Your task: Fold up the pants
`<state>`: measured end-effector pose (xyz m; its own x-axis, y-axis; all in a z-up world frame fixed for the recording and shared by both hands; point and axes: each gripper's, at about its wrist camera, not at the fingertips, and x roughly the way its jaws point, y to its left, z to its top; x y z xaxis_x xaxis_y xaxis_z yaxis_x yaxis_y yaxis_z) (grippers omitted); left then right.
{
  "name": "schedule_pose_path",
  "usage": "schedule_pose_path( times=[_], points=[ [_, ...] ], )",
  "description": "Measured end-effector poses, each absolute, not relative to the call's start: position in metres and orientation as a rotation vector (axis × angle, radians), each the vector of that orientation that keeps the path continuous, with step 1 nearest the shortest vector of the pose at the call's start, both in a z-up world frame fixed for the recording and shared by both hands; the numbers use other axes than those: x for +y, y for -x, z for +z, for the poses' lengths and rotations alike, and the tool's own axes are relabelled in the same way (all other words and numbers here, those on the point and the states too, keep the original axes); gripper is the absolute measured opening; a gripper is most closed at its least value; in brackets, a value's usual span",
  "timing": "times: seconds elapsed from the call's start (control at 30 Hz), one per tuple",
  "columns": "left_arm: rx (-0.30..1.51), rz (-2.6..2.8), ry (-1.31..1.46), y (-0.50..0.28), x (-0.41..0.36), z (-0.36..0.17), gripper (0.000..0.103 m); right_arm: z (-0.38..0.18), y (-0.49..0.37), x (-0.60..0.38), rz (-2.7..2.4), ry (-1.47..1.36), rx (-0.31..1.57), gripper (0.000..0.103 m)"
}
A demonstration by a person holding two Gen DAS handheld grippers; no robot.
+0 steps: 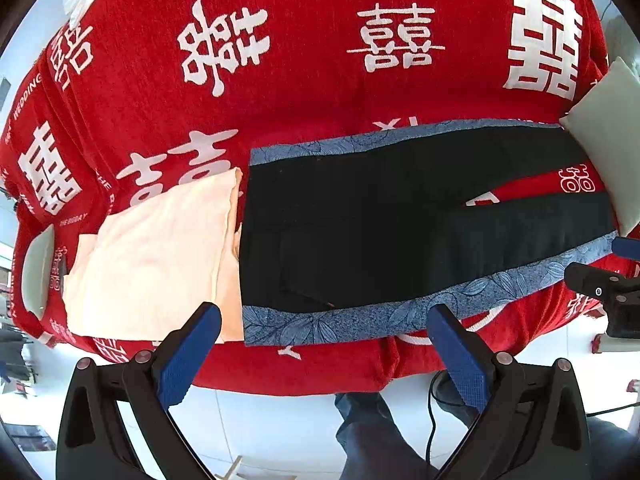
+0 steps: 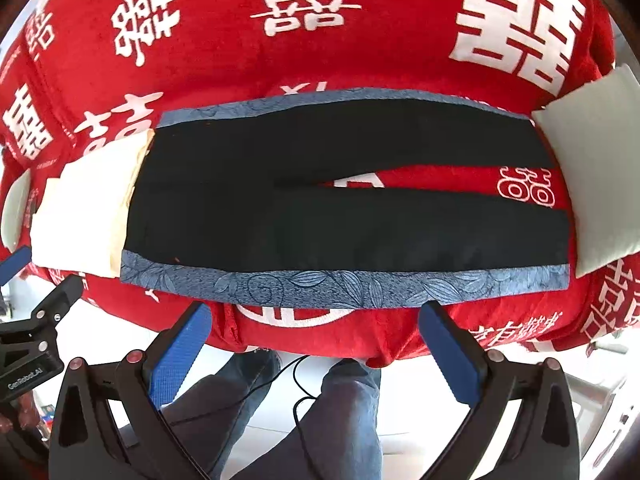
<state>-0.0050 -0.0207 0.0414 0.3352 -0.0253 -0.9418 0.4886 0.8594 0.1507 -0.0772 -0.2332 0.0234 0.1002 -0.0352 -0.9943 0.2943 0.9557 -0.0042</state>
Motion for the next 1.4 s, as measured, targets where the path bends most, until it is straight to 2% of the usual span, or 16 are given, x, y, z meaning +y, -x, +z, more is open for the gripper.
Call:
schedule_pose_path(
  times=[0.17, 1.4],
  points=[
    [1.181, -0.350, -0.456, 0.004, -0.023, 0.043, 0.103, 0.015, 0.099, -0.244, -0.271, -0.281, 1.411, 0.103],
    [1.203, -0.340, -0.467, 0.011, -0.024, 0.036, 0.103, 0.022, 0.094, -0.236, -0.299, -0.265, 1.435, 0.103]
  ],
)
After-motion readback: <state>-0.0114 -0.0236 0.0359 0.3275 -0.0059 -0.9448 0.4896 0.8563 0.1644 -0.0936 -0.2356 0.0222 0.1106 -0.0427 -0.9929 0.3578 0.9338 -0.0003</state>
